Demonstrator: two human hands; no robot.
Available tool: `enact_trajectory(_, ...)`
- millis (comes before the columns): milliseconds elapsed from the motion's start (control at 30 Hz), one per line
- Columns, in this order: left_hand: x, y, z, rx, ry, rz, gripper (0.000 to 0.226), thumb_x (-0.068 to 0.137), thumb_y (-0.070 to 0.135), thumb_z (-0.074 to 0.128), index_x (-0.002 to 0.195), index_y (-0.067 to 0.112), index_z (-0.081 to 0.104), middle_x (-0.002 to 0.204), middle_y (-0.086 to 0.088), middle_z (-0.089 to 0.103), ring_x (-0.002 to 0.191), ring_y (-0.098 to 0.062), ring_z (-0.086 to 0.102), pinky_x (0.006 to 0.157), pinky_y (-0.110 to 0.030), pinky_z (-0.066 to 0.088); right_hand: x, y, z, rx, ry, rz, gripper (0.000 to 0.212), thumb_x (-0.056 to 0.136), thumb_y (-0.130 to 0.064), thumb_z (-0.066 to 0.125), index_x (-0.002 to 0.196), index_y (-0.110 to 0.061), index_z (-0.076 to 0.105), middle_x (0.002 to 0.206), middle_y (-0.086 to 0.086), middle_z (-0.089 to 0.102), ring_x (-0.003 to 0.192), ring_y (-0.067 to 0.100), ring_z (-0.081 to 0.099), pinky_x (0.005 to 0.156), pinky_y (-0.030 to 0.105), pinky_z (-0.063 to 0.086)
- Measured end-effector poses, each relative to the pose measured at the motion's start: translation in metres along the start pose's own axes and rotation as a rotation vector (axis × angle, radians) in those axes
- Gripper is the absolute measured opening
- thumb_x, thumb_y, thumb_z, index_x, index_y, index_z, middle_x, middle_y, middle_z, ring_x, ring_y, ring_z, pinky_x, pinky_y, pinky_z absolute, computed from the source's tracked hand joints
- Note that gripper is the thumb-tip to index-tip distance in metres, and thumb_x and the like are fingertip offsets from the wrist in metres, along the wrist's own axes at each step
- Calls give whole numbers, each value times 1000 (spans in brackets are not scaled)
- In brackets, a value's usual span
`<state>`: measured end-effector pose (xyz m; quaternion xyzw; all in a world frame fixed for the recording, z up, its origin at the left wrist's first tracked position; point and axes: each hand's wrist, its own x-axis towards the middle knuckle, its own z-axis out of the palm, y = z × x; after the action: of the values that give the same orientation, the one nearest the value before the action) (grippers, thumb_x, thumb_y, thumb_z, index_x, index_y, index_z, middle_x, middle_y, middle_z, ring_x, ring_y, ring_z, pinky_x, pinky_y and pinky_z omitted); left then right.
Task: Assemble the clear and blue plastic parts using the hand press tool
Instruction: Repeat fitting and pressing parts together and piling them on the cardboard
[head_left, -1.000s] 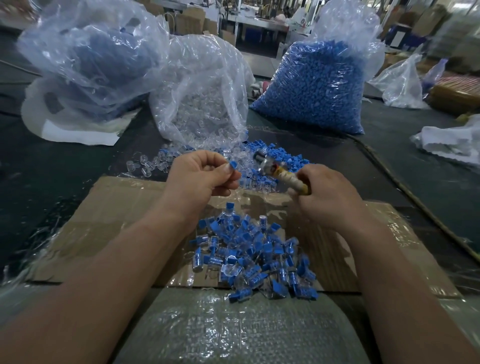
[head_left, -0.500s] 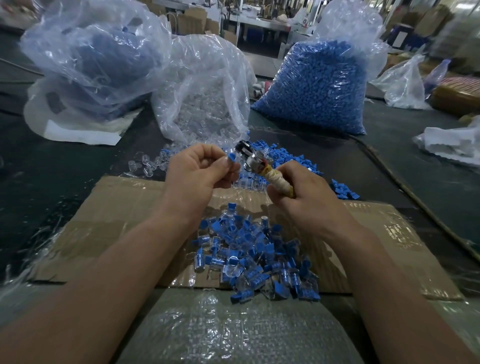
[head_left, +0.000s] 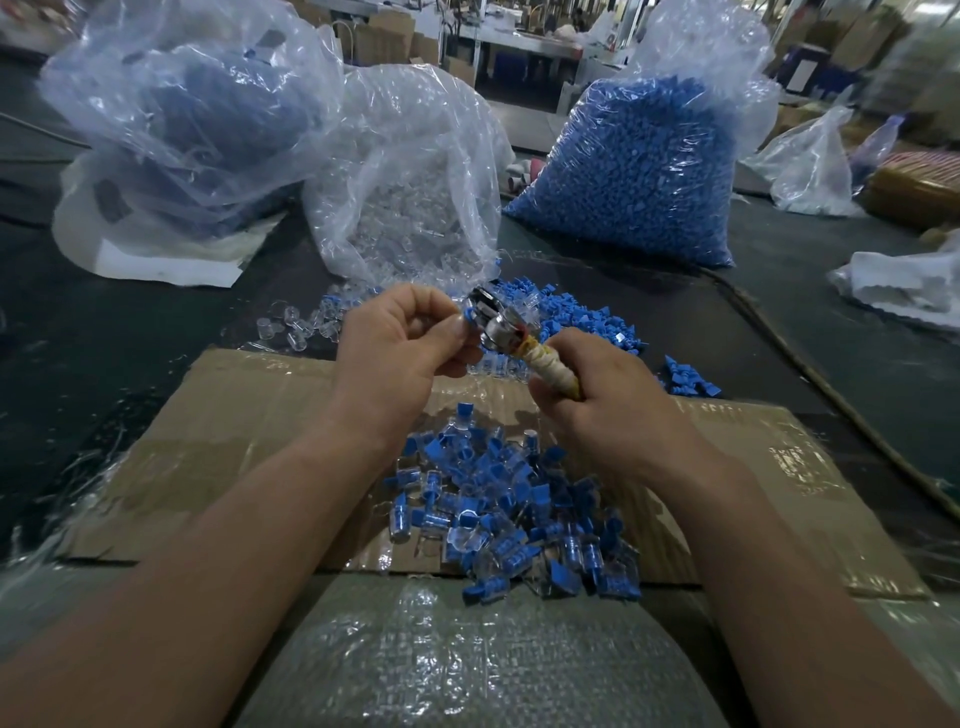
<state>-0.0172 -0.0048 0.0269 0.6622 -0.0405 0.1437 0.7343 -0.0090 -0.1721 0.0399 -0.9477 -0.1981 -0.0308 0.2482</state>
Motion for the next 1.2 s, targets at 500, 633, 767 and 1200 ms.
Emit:
enact_trajectory(500, -6, 3, 3, 129, 60, 9, 18, 86, -3, 55, 75, 11, 56, 65, -4, 62, 51, -4, 59, 54, -19, 52, 3, -3, 6, -51, 13, 42, 20, 89, -22, 54, 78, -28, 39, 70, -11, 43, 64, 4, 40, 52, 24, 30)
enact_trajectory(633, -5, 2, 2, 143, 79, 3, 20, 87, -4, 55, 74, 12, 56, 63, -3, 61, 50, -4, 59, 52, -18, 51, 4, -4, 9, -95, 23, 45, 16, 88, -23, 55, 82, -26, 40, 70, -11, 42, 62, 4, 39, 51, 24, 28)
enact_trajectory(767, -5, 3, 2, 145, 88, 4, 20, 86, -4, 56, 74, 12, 56, 62, -4, 60, 49, -4, 58, 51, -18, 50, 4, -2, 10, -108, 54, 27, 16, 88, -24, 55, 82, -26, 40, 69, -12, 41, 61, 3, 38, 50, 23, 26)
enact_trajectory(1200, 0, 15, -12, 27, 96, -50, 15, 78, 5, 64, 71, 18, 63, 67, 3, 68, 57, -7, 61, 51, -17, 48, 7, 16, -3, -129, 1, 43, 17, 83, -20, 64, 99, -20, 59, 88, -2, 57, 79, 15, 50, 63, 27, 39)
